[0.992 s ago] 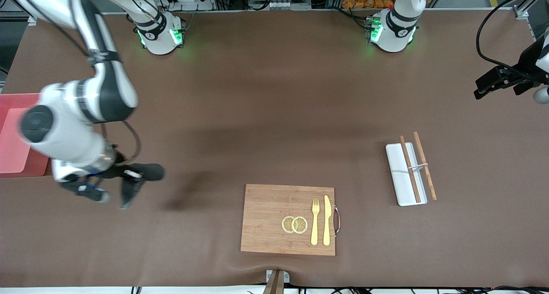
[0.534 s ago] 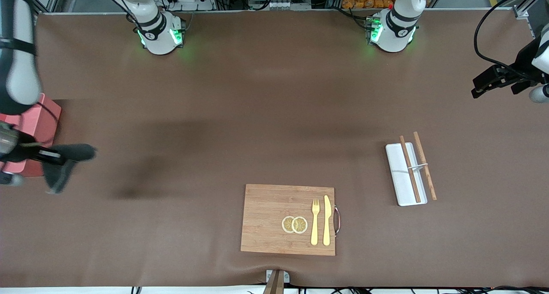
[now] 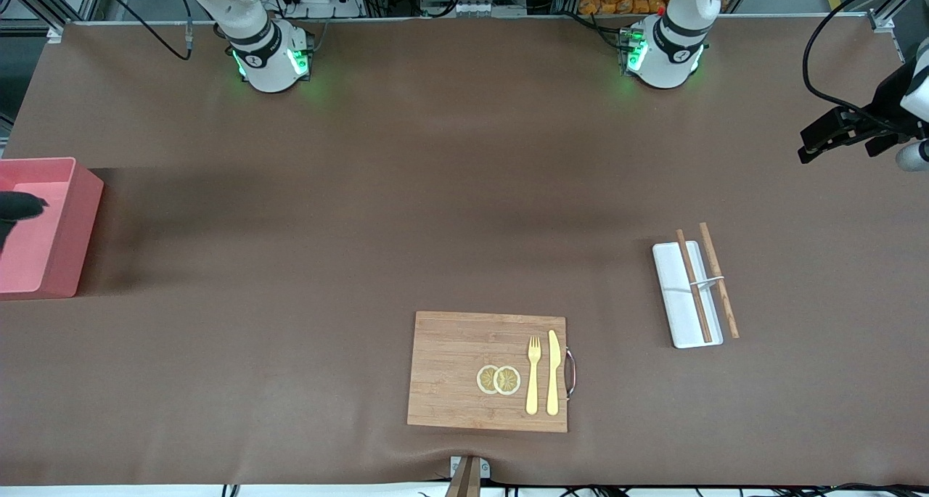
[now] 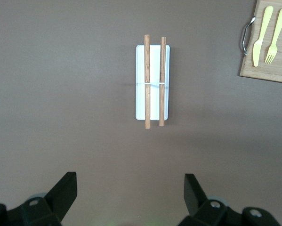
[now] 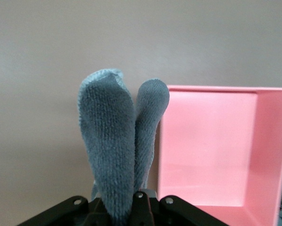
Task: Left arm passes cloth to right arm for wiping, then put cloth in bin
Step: 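Move the cloth over the pink bin and open the right gripper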
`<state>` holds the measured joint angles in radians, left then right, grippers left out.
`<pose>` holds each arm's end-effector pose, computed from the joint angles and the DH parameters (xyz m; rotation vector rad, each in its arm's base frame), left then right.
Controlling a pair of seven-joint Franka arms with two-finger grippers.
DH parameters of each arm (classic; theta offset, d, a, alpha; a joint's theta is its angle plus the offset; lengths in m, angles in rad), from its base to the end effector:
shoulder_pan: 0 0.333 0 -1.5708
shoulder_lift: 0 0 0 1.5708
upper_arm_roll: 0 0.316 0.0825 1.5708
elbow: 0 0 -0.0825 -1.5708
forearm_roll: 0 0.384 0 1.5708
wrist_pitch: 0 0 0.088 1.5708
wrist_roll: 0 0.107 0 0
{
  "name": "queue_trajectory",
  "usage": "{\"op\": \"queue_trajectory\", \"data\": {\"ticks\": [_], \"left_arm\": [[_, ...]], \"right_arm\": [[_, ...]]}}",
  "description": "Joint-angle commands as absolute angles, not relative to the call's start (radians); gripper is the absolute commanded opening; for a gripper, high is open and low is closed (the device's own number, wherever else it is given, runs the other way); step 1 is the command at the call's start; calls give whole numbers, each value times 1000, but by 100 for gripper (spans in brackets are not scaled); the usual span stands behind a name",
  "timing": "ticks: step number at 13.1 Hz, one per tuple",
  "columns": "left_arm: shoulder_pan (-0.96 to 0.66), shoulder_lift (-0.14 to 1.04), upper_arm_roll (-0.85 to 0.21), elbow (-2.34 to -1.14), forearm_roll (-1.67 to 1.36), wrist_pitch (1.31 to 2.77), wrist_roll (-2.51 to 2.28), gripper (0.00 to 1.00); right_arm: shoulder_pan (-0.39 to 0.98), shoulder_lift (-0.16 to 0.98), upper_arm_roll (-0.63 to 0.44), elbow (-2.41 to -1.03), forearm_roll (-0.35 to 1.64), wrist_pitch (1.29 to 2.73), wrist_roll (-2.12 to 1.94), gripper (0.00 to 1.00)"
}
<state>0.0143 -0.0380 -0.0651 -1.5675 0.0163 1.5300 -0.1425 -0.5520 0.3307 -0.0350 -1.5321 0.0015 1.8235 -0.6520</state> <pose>0.5381 -0.0263 0.6432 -3.1196 -0.1443 -0.0035 0.5476 -0.3609 0.4633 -3.1247 -0.1036 0.0588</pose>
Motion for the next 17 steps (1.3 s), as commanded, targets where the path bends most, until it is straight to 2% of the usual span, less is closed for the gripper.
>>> {"op": "queue_trajectory", "data": {"ticks": [1,4,8,9,10,11,12,17], "left_arm": [[15,-58,-77,-1568,14,1516,-138,100],[21,-58,-84,-1571,15,1514,-133,100],[23,-58,-86,-1572,18,1514,-133,100],[21,-58,-86,-1572,18,1514,-132,100],[21,-58,-84,-1572,18,1514,-132,100],[21,-58,-86,-1572,18,1514,-132,100],[21,-58,-86,-1572,18,1514,-132,100],[23,-67,-84,-1569,29,1503,-132,100]], "right_arm": [[-647,402,-12,-1520,-20,1867,-753,0],[-748,507,-9,-1520,1,1974,-866,0],[-793,587,-9,-1520,2,2043,-923,1],[-796,610,-8,-1520,6,2058,-923,28],[-804,626,-8,-1520,26,2066,-925,79],[-805,638,-8,-1520,34,2075,-934,85],[-804,641,-8,-1520,35,2079,-943,98],[-787,631,-5,-1490,34,2074,-942,100]]}}
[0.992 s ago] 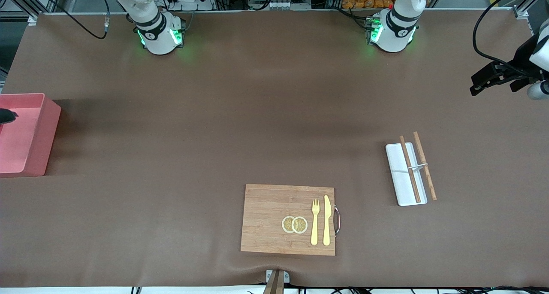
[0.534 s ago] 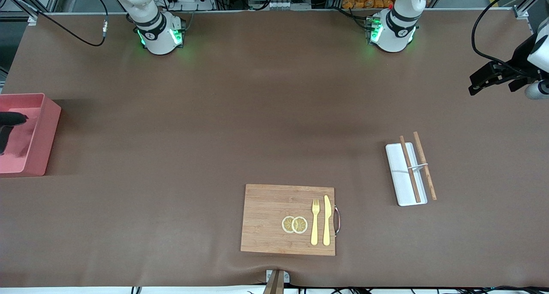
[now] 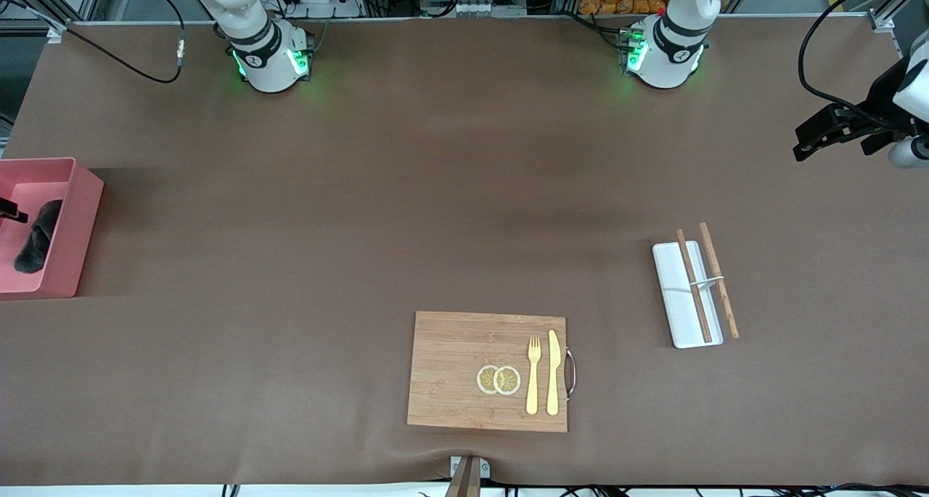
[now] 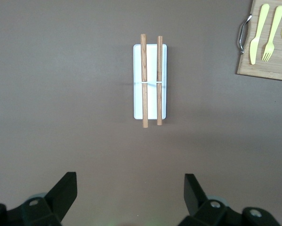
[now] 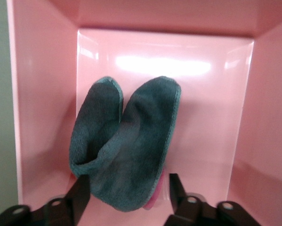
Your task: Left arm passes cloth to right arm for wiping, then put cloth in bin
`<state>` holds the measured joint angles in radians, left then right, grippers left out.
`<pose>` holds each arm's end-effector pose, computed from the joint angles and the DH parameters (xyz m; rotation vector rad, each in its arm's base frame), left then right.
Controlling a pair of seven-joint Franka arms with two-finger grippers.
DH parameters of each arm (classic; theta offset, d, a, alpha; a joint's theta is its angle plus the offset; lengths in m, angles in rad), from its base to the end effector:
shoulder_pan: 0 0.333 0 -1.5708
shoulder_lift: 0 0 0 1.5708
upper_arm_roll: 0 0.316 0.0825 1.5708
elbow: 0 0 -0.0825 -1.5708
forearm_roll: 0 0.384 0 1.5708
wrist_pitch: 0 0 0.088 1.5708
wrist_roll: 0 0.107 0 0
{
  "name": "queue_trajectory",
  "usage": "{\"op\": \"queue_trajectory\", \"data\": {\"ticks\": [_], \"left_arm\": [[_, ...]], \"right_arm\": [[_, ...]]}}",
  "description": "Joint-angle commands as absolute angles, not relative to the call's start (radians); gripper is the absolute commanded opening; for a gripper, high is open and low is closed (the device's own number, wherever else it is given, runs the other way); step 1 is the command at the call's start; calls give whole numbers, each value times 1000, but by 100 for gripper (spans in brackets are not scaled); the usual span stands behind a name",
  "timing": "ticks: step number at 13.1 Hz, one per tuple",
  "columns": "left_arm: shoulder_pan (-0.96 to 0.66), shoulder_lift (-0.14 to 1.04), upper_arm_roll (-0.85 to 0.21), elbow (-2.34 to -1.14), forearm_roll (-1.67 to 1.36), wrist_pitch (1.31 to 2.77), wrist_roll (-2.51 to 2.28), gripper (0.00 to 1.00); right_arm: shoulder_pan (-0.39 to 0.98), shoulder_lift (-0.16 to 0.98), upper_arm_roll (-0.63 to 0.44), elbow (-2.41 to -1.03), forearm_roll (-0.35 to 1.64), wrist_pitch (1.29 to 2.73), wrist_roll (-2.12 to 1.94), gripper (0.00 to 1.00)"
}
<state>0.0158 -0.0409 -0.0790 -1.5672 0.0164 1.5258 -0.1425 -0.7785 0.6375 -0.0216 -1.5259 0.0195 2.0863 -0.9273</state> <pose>0.5364 -0.0331 0.6445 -3.1195 -0.1250 -0.0022 0.4889 -0.4989 0.2784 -3.0743 -0.1857 0.0728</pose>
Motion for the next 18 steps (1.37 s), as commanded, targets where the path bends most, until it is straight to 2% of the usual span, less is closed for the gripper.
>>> {"op": "queue_trajectory", "data": {"ticks": [1,4,8,12,18], "left_arm": [[23,-66,-81,-1569,29,1502,-130,100],[23,-66,-80,-1571,29,1502,-132,100],[23,-66,-84,-1575,29,1508,-129,100],[17,-67,-87,-1578,29,1506,-129,100],[20,-66,-95,-1583,29,1505,-129,100]], "right_arm": [[-785,624,0,-1482,35,2069,-939,100],[-735,534,2,-1477,35,2036,-925,100],[-617,405,-2,-1476,28,1878,-795,100],[-477,322,0,-1479,29,1708,-596,100],[-252,249,2,-1493,34,1640,-237,100]]}}
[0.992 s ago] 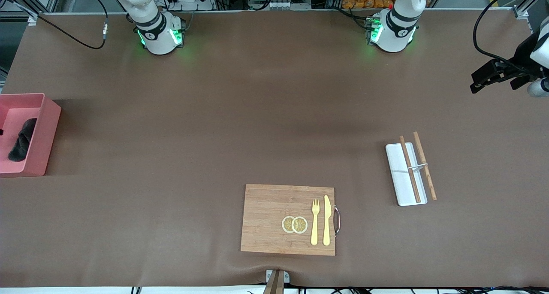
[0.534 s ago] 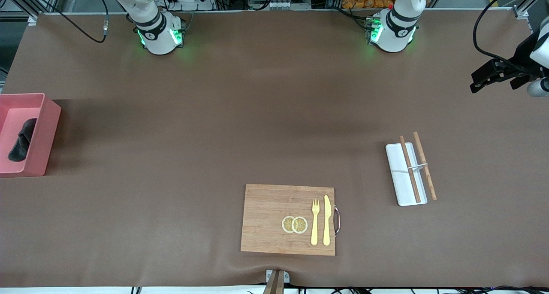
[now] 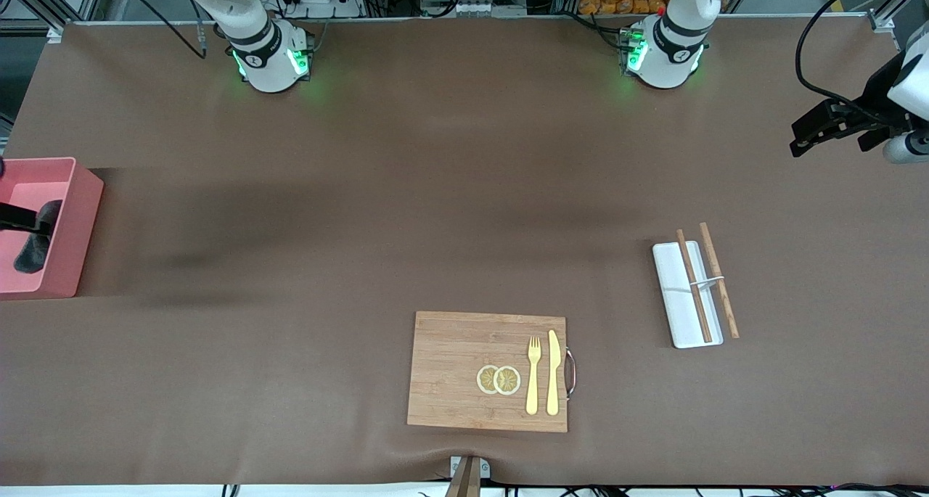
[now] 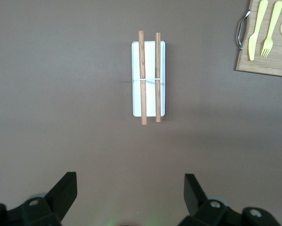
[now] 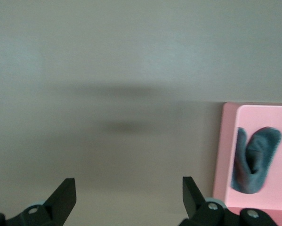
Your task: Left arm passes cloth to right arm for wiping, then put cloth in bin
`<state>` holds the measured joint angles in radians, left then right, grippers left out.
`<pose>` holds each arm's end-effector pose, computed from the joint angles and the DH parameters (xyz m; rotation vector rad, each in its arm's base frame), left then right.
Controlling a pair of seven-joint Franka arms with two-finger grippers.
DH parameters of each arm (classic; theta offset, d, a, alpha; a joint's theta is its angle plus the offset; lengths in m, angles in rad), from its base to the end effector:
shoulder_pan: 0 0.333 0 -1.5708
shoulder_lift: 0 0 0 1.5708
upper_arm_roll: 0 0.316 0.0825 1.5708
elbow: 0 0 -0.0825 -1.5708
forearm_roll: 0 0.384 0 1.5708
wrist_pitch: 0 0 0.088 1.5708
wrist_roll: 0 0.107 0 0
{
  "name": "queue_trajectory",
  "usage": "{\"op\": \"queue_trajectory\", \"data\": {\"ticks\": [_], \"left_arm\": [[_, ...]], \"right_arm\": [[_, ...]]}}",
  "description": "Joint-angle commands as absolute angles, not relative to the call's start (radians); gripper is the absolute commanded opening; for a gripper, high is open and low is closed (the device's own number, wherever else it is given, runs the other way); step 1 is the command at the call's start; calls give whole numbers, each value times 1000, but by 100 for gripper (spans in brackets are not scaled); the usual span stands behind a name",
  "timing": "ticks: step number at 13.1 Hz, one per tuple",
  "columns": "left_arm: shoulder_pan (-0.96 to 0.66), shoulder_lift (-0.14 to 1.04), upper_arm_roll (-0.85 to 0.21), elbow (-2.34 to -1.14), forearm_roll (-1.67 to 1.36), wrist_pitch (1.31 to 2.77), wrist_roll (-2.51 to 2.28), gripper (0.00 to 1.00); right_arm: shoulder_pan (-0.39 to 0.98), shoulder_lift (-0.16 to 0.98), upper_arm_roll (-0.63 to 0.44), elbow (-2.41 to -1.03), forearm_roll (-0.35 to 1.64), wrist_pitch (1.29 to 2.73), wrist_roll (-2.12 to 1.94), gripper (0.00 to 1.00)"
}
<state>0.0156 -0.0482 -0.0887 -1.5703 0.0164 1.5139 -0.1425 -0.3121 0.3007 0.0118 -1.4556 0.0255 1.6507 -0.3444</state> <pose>0.5325 -0.0384 0.6459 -3.1182 -0.1098 0.0095 0.6130 -0.1882 0.5050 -3.0770 -0.0621 0.1402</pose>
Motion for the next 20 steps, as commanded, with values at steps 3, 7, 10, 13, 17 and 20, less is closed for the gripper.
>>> {"op": "queue_trajectory", "data": {"ticks": [3,7,10,13,17,20], "left_arm": [[21,-67,-95,-1585,29,1505,-129,100],[21,-67,-94,-1588,29,1506,-129,100],[20,-66,-95,-1586,28,1506,-129,100],[18,-66,-95,-1586,18,1506,-129,100],[15,-67,-104,-1583,14,1508,-140,100],[17,-66,-117,-1583,14,1506,-149,100]], "right_arm": [[-145,197,5,-1508,41,1620,-50,100],[-26,94,2,-1538,89,1580,142,100],[26,12,2,-1589,77,1553,222,100],[6,-24,-5,-1655,26,1574,196,100],[-9,-71,-6,-1720,28,1678,193,100],[-12,-35,-8,-1545,34,1660,196,100]]}}
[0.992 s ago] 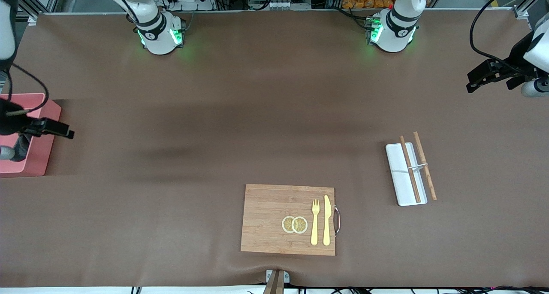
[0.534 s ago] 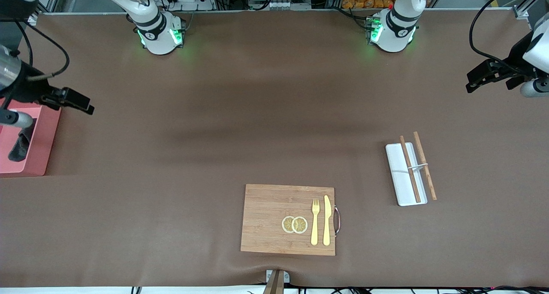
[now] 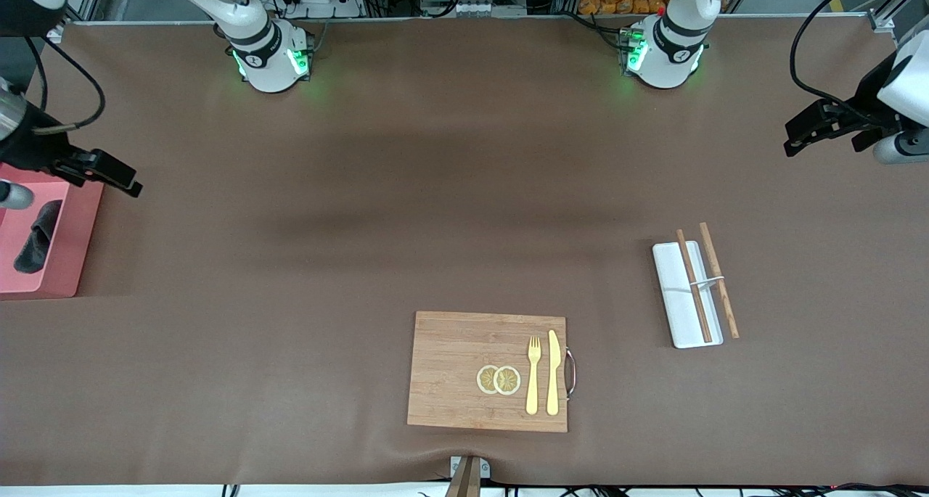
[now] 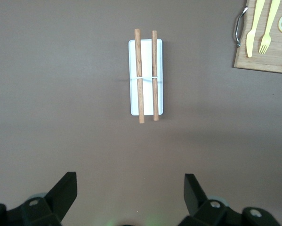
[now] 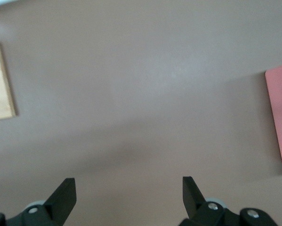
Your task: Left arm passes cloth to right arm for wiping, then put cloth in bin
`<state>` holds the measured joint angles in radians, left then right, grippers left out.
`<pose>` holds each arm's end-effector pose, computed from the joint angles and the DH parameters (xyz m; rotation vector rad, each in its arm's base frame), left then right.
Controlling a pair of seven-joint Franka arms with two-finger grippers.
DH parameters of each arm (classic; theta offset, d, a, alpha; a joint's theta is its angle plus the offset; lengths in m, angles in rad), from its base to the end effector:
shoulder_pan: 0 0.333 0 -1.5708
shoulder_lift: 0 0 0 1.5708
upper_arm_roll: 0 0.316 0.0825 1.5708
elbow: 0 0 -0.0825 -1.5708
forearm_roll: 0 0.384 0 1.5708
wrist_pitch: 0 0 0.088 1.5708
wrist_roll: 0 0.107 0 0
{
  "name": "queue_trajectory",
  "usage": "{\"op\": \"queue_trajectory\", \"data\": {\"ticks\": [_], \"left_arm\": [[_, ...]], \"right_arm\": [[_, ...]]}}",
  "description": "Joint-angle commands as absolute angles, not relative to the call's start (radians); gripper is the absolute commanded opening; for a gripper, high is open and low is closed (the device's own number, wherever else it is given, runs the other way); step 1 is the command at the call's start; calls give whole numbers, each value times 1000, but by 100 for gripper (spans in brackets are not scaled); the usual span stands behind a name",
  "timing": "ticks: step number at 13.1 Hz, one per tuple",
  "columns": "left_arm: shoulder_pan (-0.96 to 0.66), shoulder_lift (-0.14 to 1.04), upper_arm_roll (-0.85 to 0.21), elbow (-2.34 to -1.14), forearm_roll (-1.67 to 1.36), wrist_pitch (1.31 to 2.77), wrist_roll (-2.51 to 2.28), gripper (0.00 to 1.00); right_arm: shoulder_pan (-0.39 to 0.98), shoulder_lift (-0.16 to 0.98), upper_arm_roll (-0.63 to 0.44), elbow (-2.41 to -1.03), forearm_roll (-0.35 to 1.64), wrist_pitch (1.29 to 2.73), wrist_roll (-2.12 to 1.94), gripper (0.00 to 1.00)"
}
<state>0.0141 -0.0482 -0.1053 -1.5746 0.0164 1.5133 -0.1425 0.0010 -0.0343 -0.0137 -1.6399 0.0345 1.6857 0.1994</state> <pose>0.5316 -0.0483 0.6438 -3.1176 -0.0815 0.0168 0.5545 -0.0039 0.6212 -3.0793 0.3318 -0.1185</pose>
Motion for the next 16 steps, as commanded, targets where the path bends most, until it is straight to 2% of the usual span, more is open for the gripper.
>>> {"op": "queue_trajectory", "data": {"ticks": [1,16], "left_arm": [[17,-66,-117,-1582,15,1506,-149,100],[15,-35,-115,-1529,17,1499,-161,100]], "right_arm": [[-12,-32,-6,-1520,20,1625,198,100],[-6,14,-5,-1513,5,1624,196,100]]}}
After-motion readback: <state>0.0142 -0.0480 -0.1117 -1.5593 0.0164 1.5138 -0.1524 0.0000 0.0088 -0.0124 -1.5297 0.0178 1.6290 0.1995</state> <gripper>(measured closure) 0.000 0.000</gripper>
